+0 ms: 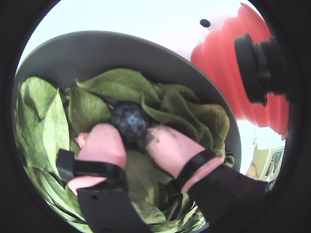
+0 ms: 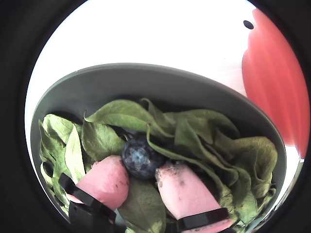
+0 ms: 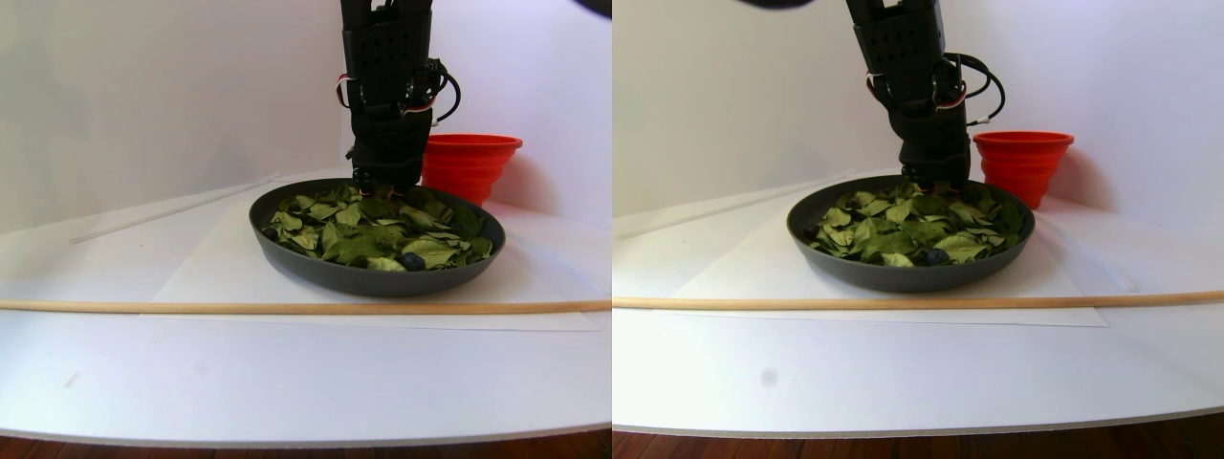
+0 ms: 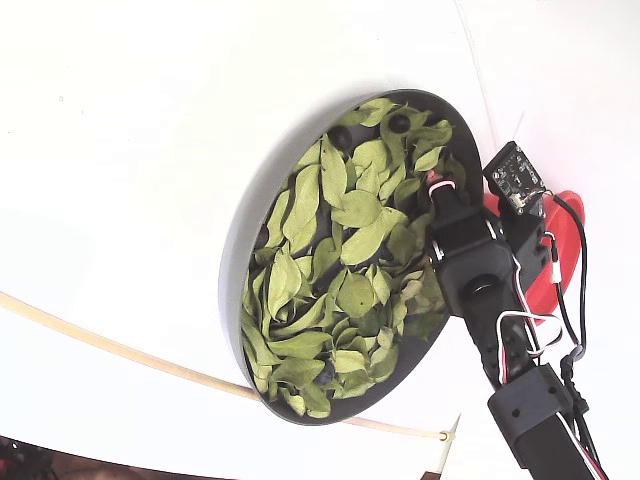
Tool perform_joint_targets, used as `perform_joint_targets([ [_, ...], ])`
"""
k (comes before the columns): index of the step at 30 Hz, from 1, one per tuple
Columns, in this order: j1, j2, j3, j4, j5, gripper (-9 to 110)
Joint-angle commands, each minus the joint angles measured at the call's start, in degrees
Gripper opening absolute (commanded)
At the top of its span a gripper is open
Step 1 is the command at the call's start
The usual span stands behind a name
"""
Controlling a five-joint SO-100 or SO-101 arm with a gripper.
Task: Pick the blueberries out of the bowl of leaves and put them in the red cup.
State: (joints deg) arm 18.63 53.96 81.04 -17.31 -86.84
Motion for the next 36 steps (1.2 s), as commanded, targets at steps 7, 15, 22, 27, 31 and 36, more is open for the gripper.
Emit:
perform_joint_targets([
  [7,0.88,8.61,0.88,-0.62,-0.44,10],
  [15,1.05,10.37,1.76,-0.62,-0.79,10],
  [22,1.05,12.04,2.72,-0.62,-1.32,10],
  [27,1.05,13.71,3.96,-0.62,-1.49,10],
  [31,1.05,14.85,4.92,-0.62,-1.58,10],
  [36,1.05,16.35,6.33,-0.62,-1.67,10],
])
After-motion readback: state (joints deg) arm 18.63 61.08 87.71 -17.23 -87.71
